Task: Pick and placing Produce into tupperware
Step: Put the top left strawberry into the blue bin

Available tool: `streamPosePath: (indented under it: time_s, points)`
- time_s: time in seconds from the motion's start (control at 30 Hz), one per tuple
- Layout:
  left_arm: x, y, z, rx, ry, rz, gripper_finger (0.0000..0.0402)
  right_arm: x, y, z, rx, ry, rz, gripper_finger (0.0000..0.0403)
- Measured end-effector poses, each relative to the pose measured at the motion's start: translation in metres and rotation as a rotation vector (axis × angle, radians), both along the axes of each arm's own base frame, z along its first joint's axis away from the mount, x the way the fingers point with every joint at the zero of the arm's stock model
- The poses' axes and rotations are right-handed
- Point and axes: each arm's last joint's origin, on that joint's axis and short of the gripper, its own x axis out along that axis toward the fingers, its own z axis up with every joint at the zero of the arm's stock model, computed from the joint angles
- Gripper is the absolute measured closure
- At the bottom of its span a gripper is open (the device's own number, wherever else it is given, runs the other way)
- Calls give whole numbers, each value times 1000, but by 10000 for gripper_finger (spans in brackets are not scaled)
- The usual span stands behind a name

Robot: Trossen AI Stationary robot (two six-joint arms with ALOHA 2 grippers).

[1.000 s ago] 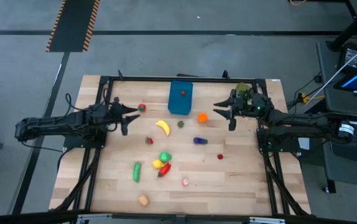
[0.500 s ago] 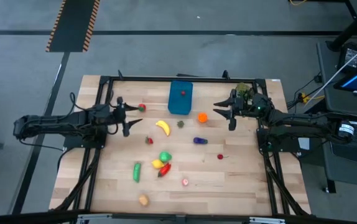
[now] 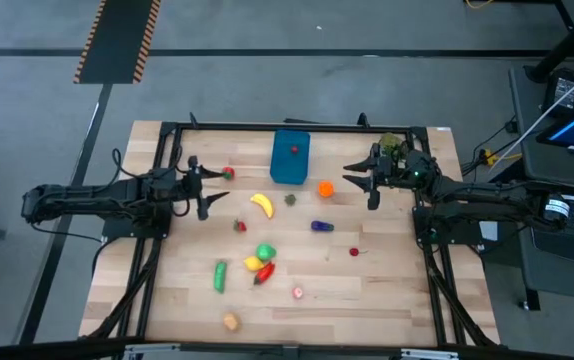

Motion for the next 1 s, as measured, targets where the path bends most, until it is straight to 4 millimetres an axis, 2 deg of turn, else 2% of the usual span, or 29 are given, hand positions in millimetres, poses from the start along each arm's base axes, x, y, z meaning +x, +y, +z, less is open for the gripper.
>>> streamPosePath:
  time_s: [0.27,0.4,0.53,0.67,1.0]
  points:
    - [4,2,-2,-44,-5,59,87,0,0,0,6,-1,0,280]
    - [7,5,0,-43,-42,155,68,0,0,0,45,-5,0,280]
    - [8,7,5,-122,-129,191,64,0,0,0,73,-7,0,280]
    - [10,9,9,-191,-140,218,64,0,0,0,86,-8,0,280]
    - [25,14,22,-307,39,332,71,0,0,-1,119,-1,-1,280]
